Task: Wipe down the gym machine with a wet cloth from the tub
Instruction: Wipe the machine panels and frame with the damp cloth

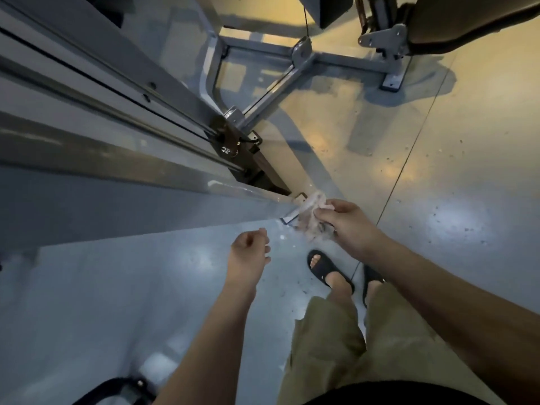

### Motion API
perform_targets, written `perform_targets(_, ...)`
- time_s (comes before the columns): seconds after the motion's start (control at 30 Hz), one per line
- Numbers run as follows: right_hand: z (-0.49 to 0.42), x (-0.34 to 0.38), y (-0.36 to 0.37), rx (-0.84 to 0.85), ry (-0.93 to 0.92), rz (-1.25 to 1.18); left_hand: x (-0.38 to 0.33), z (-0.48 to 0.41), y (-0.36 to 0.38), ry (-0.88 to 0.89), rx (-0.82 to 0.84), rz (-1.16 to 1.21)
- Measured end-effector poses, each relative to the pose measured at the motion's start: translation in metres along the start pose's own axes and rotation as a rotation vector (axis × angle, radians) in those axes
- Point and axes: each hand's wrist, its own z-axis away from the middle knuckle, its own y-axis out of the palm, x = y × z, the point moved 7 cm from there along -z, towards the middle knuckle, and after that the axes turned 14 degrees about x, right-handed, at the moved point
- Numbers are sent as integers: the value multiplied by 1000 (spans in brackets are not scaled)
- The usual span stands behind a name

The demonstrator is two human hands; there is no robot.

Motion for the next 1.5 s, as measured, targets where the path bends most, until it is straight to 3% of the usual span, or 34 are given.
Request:
perform_targets(0.23, -60, -40, -62, -126, 15, 116, 37, -57, 2, 0, -81, -191)
perform_targets(0.37, -105, -68, -62, -66, 42, 192, 59, -97, 10, -28, -208, 47)
perform_targets(0.57, -175, -110, -51, -3, 26, 412, 73, -134, 20, 88, -476, 289)
perform_targets(0.67, -205, -108, -49, -67, 26, 556, 76, -138, 18, 119, -559, 401)
perform_targets(0.77, -232, -97, -42, -94, -103, 801, 70, -139, 16, 173, -568, 387)
perform_targets(0.9, -266, -94, -17, 48, -219, 1052, 73, -140, 6, 194, -602, 316)
perform_targets(0.97, -273, -94, -8, 99, -254, 976, 75, -142, 1, 207, -598, 320)
perform_targets(1.03, -273, -97, -2, 163, -199, 970, 77, -144, -2, 210, -580, 331)
perform_targets(1.1, -270, -107, -4, 117, -94, 814, 77, -145, -3, 205, -575, 329)
perform_targets(1.23, -259, -113, -2, 156, -192, 649, 80, -147, -5, 201, -583, 350)
perform_targets(1.4, -284, -118, -13, 173, -82, 697, 81, -151, -4, 228, -587, 350)
perform_targets(1.43, -281, -116, -11, 188, -104, 723, 82, -152, -4, 231, -586, 349)
perform_targets(1.5, -269, -111, -16, 64, -269, 861, 82, -152, -5, 237, -581, 354)
